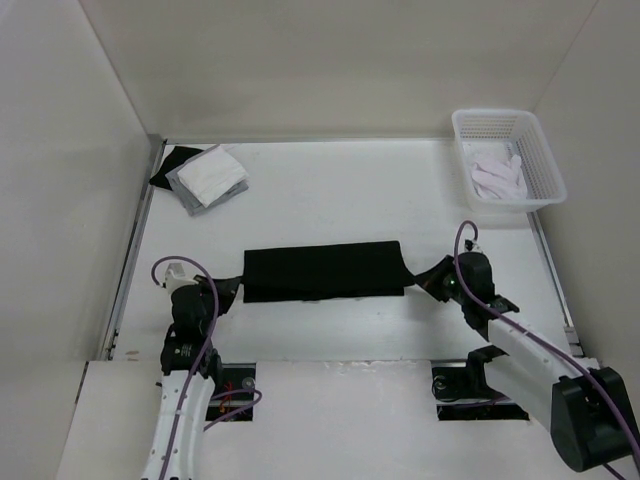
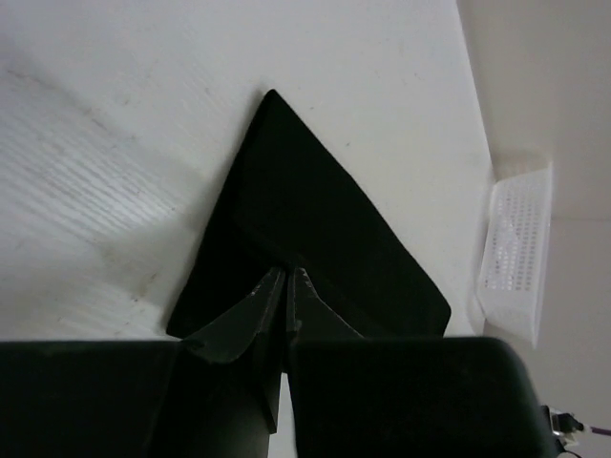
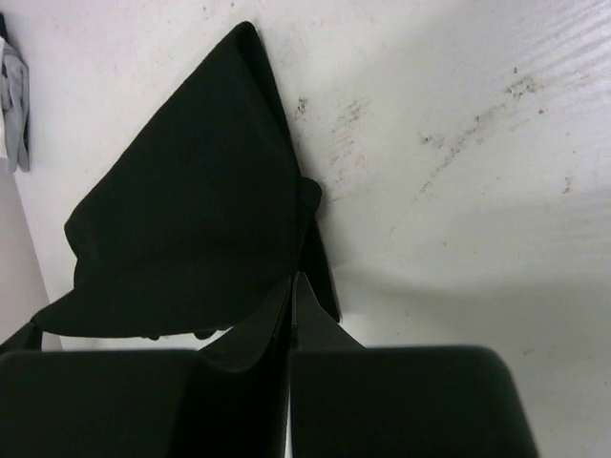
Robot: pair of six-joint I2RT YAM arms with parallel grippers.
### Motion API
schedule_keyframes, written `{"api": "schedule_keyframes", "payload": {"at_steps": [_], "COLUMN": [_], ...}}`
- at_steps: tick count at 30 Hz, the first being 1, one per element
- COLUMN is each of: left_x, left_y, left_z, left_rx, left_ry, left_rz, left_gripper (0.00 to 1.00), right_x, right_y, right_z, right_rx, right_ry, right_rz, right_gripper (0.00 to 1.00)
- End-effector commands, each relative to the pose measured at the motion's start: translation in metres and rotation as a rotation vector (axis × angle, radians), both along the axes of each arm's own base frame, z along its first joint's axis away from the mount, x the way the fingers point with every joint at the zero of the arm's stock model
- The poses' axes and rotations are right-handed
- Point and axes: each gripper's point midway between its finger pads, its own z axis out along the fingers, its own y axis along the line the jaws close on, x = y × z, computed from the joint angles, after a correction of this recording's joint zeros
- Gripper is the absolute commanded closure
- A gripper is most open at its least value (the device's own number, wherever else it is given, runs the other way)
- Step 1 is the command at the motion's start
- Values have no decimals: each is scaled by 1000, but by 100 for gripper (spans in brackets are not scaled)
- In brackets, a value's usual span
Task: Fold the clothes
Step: Fold the tank top
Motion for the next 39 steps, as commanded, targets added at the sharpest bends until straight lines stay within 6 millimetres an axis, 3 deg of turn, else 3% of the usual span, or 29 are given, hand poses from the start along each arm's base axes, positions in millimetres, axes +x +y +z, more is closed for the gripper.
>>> {"api": "schedule_keyframes", "payload": {"at_steps": [1, 4, 8, 11, 15, 21, 26, 30, 34, 39], "left_x": [-5, -7, -3, 5, 20, 37, 41, 44, 46, 44], "left_y": [10, 16, 27, 32, 16, -30, -46, -53, -57, -76], "left_z": [0, -4, 12, 42, 68, 64, 69, 78, 83, 82], "left_rx": [36, 83, 131, 172, 175, 127, 128, 123, 114, 91], "left_ry": [16, 42, 11, -62, -144, -159, -196, -229, -249, -256], "left_rz": [36, 47, 91, 112, 48, -86, -110, -126, -140, -190], "left_gripper": [99, 93, 74, 73, 74, 75, 75, 75, 75, 75], "right_x": [-4, -11, -7, 3, 21, 33, 32, 36, 47, 51], "right_y": [0, 10, 5, -3, -4, 15, 32, 40, 28, -1], "right_z": [-1, -3, 4, 17, 20, -4, -17, -26, -22, 6], "right_rx": [4, 9, -15, -53, -97, -57, 46, 112, 149, 112], "right_ry": [7, 22, -18, -75, -88, -8, 41, 65, 36, -63], "right_rz": [-30, -5, -32, -39, -11, 46, 80, 73, 6, -75], "right_gripper": [100, 96, 63, 47, 41, 47, 55, 69, 92, 100]}}
